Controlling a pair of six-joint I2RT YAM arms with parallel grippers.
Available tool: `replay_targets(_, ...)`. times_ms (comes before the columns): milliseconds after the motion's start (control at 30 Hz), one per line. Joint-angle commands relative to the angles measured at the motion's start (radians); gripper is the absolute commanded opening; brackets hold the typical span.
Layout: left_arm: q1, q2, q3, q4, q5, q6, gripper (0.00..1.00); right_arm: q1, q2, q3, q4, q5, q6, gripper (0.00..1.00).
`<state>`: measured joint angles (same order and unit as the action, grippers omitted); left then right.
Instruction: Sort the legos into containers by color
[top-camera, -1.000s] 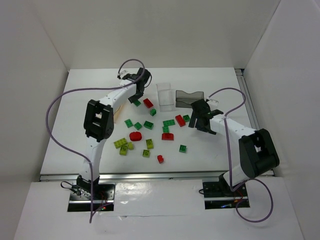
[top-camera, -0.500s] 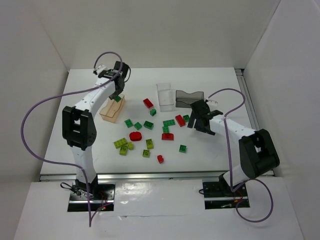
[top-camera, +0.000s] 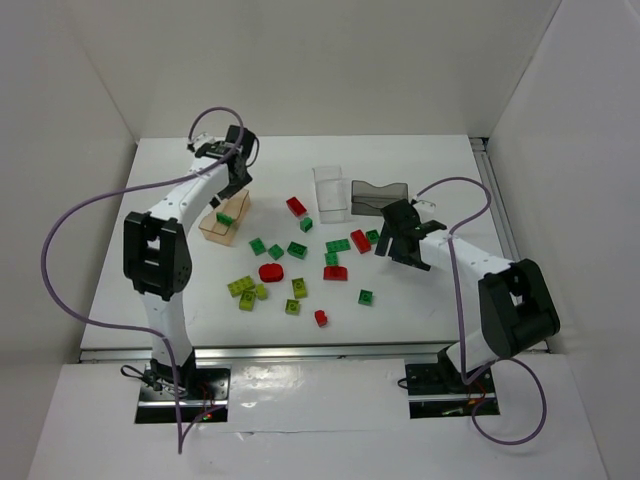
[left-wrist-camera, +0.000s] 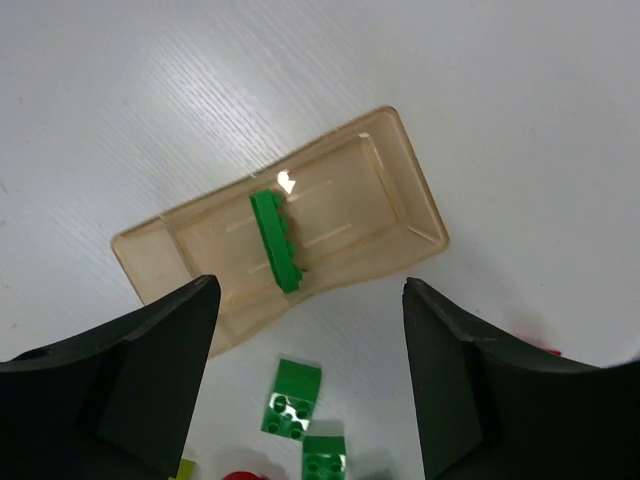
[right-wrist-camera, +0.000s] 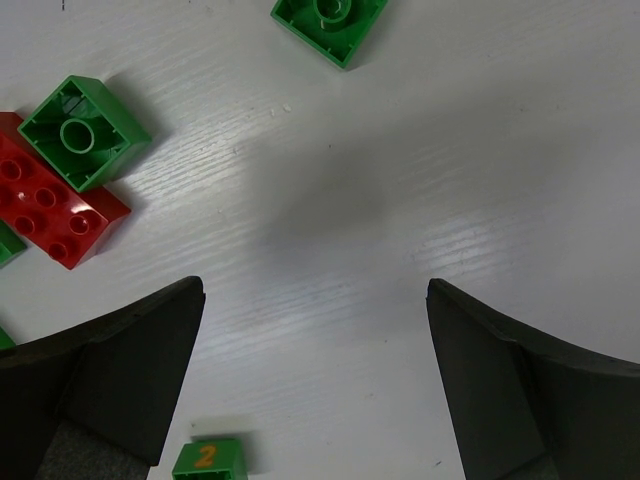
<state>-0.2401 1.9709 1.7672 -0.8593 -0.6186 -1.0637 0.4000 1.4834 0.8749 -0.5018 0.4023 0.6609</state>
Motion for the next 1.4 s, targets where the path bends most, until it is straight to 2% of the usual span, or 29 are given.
replay_targets(0,-0.121,-0.072,0.002,0.086,-0.035,0.167,0.81,0.010,-0.046,-0.010,-0.006,0.026,0.011,1.00)
replay_targets(67,-0.168,-0.072,0.001,0.112,-0.020,0.192,0.81,0.010,-0.046,-0.010,-0.006,0.026,0.020,1.00)
replay_targets(100,-0.186,-0.052,0.017,0.126,0.041,0.258,0.81,0.010,-0.046,-0.010,-0.006,0.026,0.020,1.00)
replay_targets(167,-0.238,0.000,0.047,0.126,0.100,0.287,0.84,0.010,-0.055,-0.010,-0.015,0.036,0.020,1.00)
replay_targets(233,-0.260,0.034,0.057,0.126,0.216,0.303,0.90,0.010,-0.064,-0.019,-0.024,0.046,0.029,1.00)
replay_targets(367,-0.295,0.089,0.057,0.172,0.293,0.369,0.96,0.010,-0.103,-0.030,-0.034,0.067,0.029,1.00)
replay_targets(533,-0.304,0.088,0.002,0.261,0.392,0.467,0.96,0.010,-0.123,-0.050,-0.034,0.076,0.029,1.00)
replay_targets(600,-0.304,0.079,-0.046,0.322,0.419,0.533,0.93,0.010,-0.123,-0.050,-0.034,0.076,0.029,1.00)
replay_targets(700,-0.304,0.092,-0.055,0.350,0.457,0.602,0.83,0.010,-0.123,-0.050,-0.034,0.076,0.029,1.00)
replay_targets(900,-0.304,0.152,-0.025,0.350,0.439,0.625,0.83,0.010,-0.114,-0.050,-0.034,0.076,0.029,1.00)
replay_targets(1167,-0.304,0.237,0.034,0.362,0.439,0.625,0.76,0.010,-0.104,-0.050,-0.034,0.076,0.029,1.00)
replay_targets(1300,-0.304,0.258,0.043,0.362,0.428,0.625,0.63,0.010,-0.095,-0.050,-0.034,0.076,0.029,1.00)
replay_targets(1333,-0.304,0.258,0.043,0.362,0.428,0.625,0.53,0.010,-0.095,-0.050,-0.034,0.076,0.029,1.00)
replay_targets(1367,-0.304,0.258,0.043,0.362,0.428,0.625,0.52,0.010,-0.095,-0.050,-0.034,0.076,0.029,1.00)
